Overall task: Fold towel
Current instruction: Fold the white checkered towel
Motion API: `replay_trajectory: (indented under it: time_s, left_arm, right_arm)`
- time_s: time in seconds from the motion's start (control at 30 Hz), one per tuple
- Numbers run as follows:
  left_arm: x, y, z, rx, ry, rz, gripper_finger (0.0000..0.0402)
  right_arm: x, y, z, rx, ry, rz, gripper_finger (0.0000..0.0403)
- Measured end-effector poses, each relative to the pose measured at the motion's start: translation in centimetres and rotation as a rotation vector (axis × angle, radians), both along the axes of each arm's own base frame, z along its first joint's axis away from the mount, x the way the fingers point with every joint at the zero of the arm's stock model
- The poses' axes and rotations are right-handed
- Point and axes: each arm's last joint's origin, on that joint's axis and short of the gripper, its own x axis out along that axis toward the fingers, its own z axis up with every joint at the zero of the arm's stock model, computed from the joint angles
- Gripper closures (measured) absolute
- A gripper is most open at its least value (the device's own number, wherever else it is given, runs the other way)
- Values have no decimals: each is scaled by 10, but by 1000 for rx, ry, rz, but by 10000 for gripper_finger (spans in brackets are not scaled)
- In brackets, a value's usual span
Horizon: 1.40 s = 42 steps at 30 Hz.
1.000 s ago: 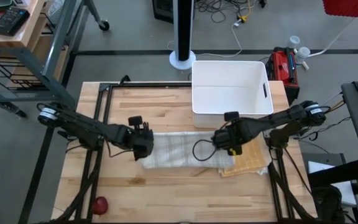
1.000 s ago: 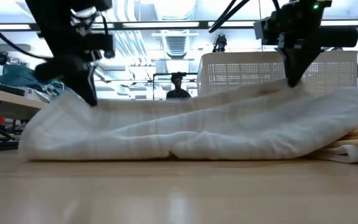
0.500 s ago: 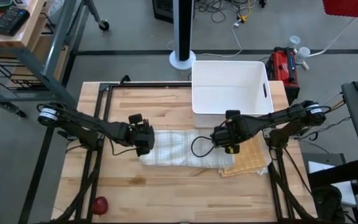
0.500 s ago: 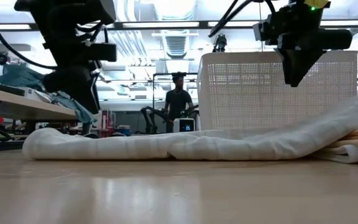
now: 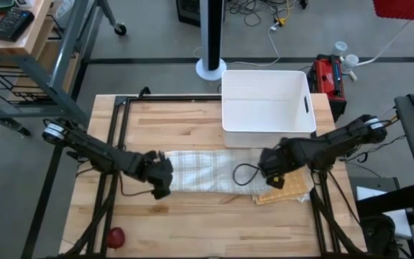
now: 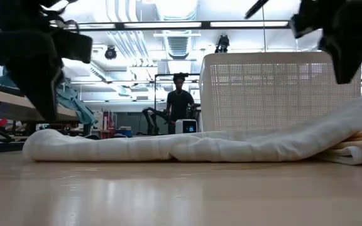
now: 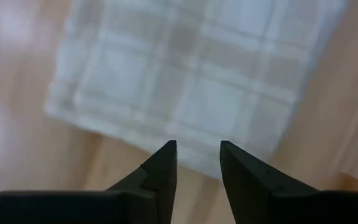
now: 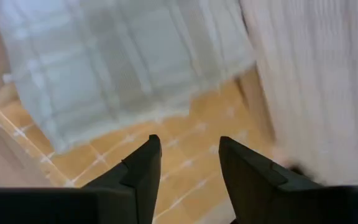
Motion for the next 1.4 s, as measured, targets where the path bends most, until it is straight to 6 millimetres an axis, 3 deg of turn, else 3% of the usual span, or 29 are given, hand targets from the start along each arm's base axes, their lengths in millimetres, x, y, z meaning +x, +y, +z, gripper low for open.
replay_trajectory:
  time_s: [0.13,0.37,0.67,0.9,1.07,1.27,1.4]
  left_arm:
    - [-8,-16,-3,-57,-23,126,299]
    - [-12,-29,-11,-95,-124,250,303]
    - [-20,-24,-47,-137,-209,305,280]
    - [-24,-20,-63,-131,-314,327,270]
    - [-23,-19,-64,-112,-351,310,287]
    - [-29,-17,-65,-73,-270,332,347]
    - [-34,-14,-66,-56,-234,379,393]
  right_arm:
    - [-19,11,-8,63,-83,-113,238]
    - [-24,28,-26,288,-379,-246,221]
    - [-30,32,-46,297,-340,-381,197]
    - [-17,37,-61,251,-329,-374,190]
    - [0,45,-74,253,-356,-299,232]
    - [-2,49,-74,251,-341,-250,384]
    - [-6,56,-54,345,-382,-233,396]
